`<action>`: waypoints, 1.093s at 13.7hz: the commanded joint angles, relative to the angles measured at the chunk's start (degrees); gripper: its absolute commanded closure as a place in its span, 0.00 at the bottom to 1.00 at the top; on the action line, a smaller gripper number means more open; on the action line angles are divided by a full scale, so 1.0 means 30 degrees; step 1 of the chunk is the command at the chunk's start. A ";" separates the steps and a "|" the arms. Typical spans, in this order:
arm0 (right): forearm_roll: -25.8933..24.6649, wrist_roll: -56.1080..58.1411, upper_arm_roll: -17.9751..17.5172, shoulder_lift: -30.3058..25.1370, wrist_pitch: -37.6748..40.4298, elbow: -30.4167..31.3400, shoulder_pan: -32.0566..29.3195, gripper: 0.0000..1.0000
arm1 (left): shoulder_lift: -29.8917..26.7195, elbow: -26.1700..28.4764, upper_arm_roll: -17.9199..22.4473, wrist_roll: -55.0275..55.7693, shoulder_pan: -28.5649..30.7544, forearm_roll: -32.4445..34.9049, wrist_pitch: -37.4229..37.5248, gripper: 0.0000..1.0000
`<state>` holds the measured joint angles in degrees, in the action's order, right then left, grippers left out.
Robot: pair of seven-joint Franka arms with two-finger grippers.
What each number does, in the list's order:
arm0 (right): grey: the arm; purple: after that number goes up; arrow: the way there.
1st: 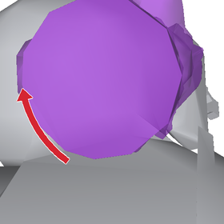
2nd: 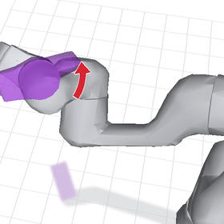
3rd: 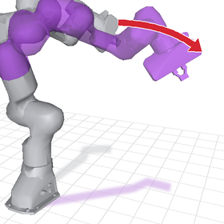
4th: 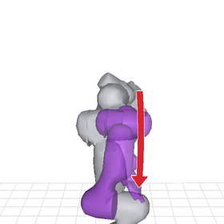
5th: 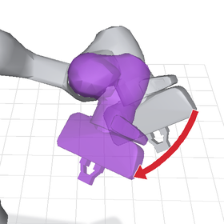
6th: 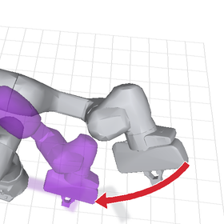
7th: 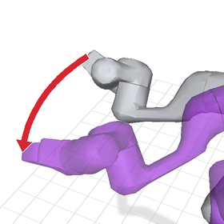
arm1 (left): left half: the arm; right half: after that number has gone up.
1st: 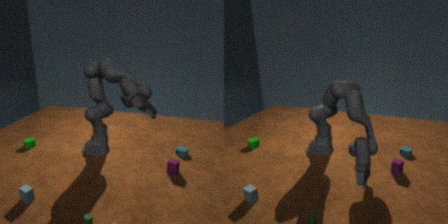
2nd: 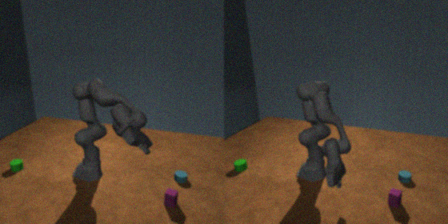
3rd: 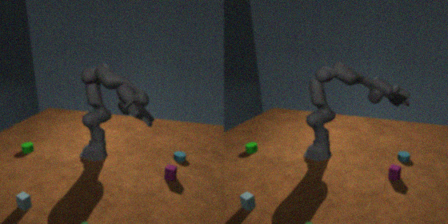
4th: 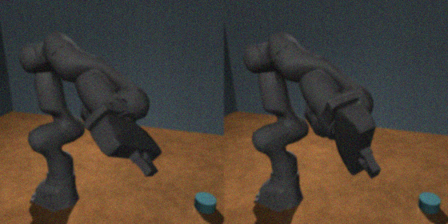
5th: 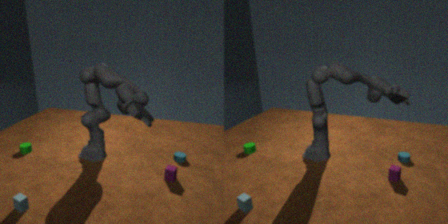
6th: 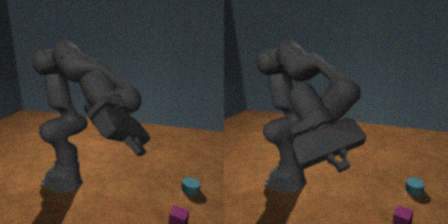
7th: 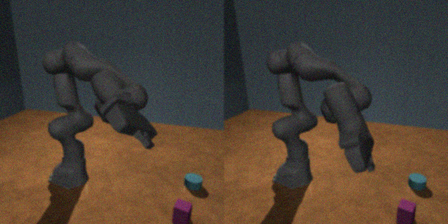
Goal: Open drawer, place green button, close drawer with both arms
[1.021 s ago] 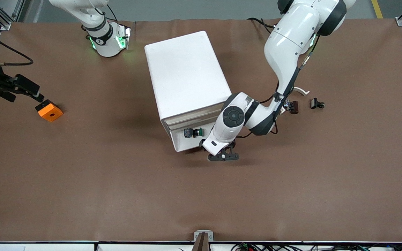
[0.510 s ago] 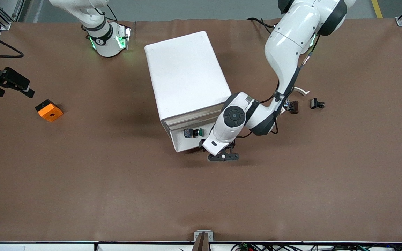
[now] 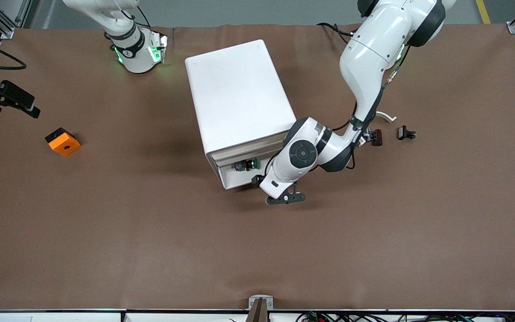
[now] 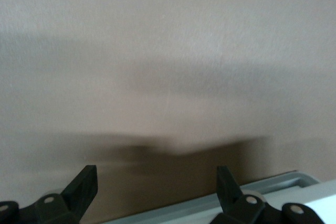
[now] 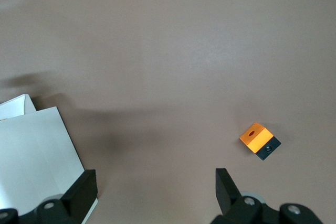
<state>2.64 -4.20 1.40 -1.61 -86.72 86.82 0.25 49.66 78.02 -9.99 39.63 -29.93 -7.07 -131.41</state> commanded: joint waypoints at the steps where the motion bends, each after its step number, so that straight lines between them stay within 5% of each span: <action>1: -0.0235 -0.0036 -0.0231 0.0097 0.0344 -0.0580 -0.0288 0.00 | -0.0410 0.0508 -0.0625 0.0441 -0.0161 -0.1153 0.0910 0.00; 15: -0.0236 -0.0007 -0.0231 0.0127 0.0343 -0.0610 -0.0317 0.00 | 0.0117 0.1006 -0.1124 0.1496 -0.1215 -0.2155 0.2670 0.00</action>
<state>2.41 -4.20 1.40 -1.61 -86.72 86.33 0.24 49.64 77.87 -11.87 41.35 -29.28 -13.03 -120.11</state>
